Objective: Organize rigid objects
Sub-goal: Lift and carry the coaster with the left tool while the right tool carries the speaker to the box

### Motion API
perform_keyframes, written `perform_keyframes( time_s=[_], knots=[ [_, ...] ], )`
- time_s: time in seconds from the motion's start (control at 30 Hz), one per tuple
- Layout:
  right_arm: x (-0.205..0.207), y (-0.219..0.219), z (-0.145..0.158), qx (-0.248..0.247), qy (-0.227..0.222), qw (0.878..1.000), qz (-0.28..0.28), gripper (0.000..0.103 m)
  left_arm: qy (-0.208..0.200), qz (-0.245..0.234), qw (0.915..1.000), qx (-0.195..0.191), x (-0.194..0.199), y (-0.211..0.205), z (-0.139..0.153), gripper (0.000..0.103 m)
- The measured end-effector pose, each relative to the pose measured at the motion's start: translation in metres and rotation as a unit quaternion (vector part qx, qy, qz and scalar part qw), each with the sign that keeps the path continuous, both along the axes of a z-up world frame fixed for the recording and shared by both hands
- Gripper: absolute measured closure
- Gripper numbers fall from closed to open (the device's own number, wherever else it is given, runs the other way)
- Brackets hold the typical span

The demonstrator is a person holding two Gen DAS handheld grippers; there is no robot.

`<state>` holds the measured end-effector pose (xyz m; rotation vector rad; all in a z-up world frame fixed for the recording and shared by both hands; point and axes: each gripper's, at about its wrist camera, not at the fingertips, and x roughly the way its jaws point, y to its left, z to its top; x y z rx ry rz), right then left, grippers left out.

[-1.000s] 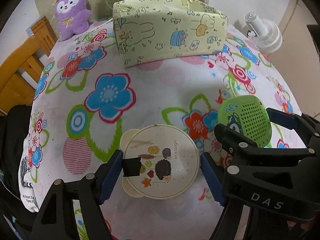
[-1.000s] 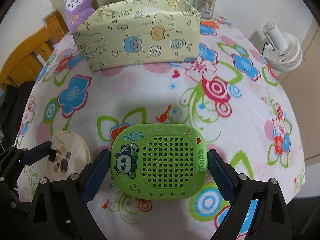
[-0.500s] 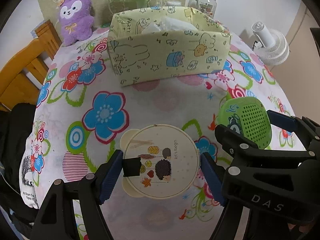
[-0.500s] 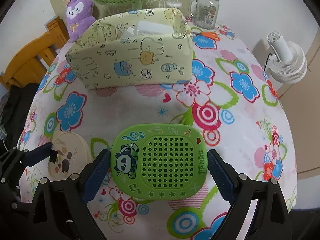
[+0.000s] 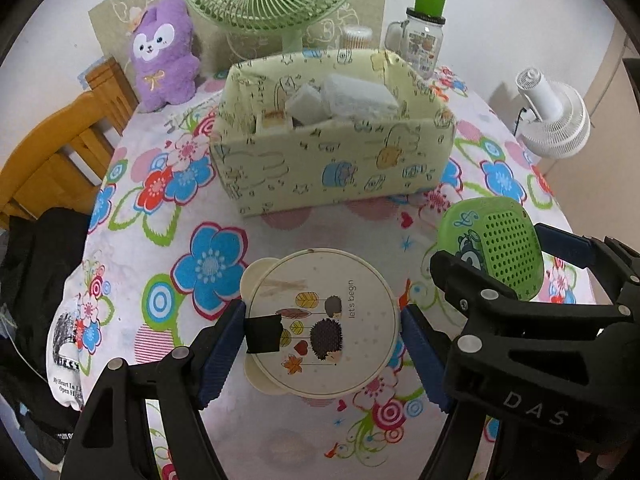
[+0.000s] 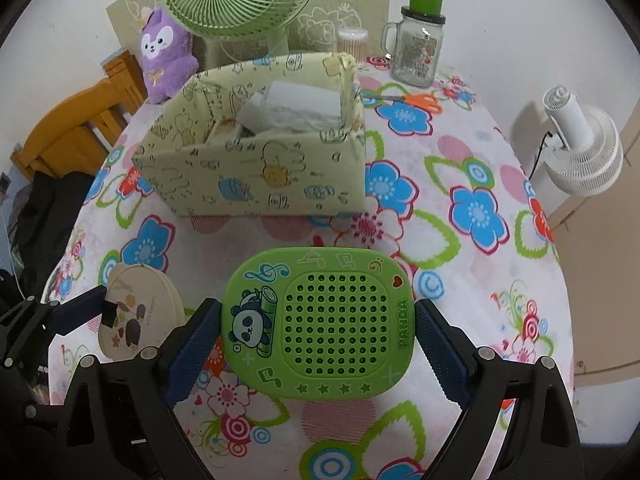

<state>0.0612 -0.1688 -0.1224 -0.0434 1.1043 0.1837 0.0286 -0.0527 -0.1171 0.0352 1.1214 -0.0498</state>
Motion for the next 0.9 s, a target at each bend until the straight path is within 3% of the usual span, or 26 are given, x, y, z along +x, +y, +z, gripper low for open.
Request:
perform_keyframes(
  time_s=[0.6,0.9],
  knots=[
    [0.030,-0.014,0.038,0.015,-0.030,0.999,0.041,0.008,-0.033,0.043,0.9985,0.004,0.019,-0.014,0.035,0.024],
    [0.043,-0.010,0.052,0.014,-0.041,0.998,0.042,0.008,-0.042,0.037,0.9984,0.006,0.032,-0.010,0.045,0.024]
  ],
)
